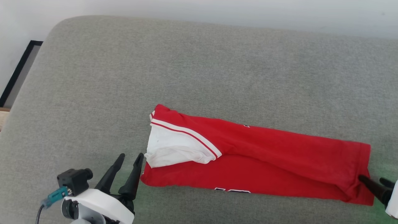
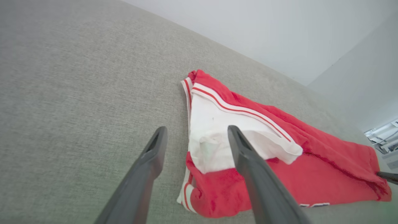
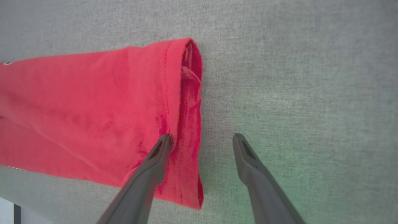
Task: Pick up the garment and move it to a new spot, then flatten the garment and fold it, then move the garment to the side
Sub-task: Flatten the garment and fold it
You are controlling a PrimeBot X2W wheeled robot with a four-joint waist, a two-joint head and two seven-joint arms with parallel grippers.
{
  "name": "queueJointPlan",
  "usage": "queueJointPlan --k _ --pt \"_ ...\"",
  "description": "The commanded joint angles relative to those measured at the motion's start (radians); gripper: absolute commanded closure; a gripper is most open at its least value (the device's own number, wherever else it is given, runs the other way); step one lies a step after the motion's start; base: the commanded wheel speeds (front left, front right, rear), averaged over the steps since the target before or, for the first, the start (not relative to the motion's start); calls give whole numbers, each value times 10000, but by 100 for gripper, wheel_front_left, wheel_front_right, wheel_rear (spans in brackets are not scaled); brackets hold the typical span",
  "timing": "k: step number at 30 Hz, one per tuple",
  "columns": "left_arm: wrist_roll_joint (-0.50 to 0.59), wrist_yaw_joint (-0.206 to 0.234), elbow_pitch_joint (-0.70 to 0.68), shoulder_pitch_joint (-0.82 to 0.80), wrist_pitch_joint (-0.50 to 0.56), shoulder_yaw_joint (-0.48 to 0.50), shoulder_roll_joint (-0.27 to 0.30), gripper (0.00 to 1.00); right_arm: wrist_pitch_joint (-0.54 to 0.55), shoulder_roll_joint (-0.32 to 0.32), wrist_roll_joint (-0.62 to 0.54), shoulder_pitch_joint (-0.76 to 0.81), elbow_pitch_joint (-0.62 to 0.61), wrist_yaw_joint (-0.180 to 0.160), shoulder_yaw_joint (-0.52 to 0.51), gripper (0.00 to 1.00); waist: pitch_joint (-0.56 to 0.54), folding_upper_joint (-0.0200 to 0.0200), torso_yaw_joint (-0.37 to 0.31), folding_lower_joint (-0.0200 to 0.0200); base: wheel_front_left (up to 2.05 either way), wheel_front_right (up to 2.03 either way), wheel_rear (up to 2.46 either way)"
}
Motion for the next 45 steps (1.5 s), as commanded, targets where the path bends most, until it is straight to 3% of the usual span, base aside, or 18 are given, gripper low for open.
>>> queueJointPlan --k 1,7,13,21,22,24,25,32,45 --pt "288 -109 9 234 -45 359 -266 0 77 64 67 -124 245 -6 -25 0 -44 -1 70 0 0 0 0" --pt "2291 -396 -159 663 -47 2142 -1113 0 141 88 -13 -702 1142 -6 329 0 -41 -1 232 0 0 0 0" --pt "5080 -524 -720 938 -46 3417 -1757 0 254 133 -38 -1237 1912 -6 837 0 -55 -1 359 0 0 0 0" --pt "6487 -716 -952 1144 -46 4148 -2441 0 470 228 -71 -1543 2646 -3 1500 0 -12 -1 394 0 0 0 0" --pt "6542 -744 -935 1141 -47 4209 -2531 0 496 225 -42 -1573 2768 -3 1566 20 -7 -1 394 0 0 0 0" --pt "6684 -781 -969 1113 -47 4348 -2649 0 483 262 8 -1612 2930 -3 1723 81 -16 -1 383 0 0 0 0" --pt "6732 -785 -941 1123 -47 4381 -2695 0 441 275 16 -1639 3002 -3 1771 100 -25 -1 380 0 0 0 0" --pt "6888 -799 -1044 1184 -47 4274 -2727 0 -141 -62 148 -1971 3349 -30 1433 100 -87 -1 273 0 0 0 0" --pt "6957 -792 -1266 1333 -47 4465 -2658 0 -805 -1289 49 -2045 3331 -26 -1118 100 -66 -1 -280 0 0 0 0"
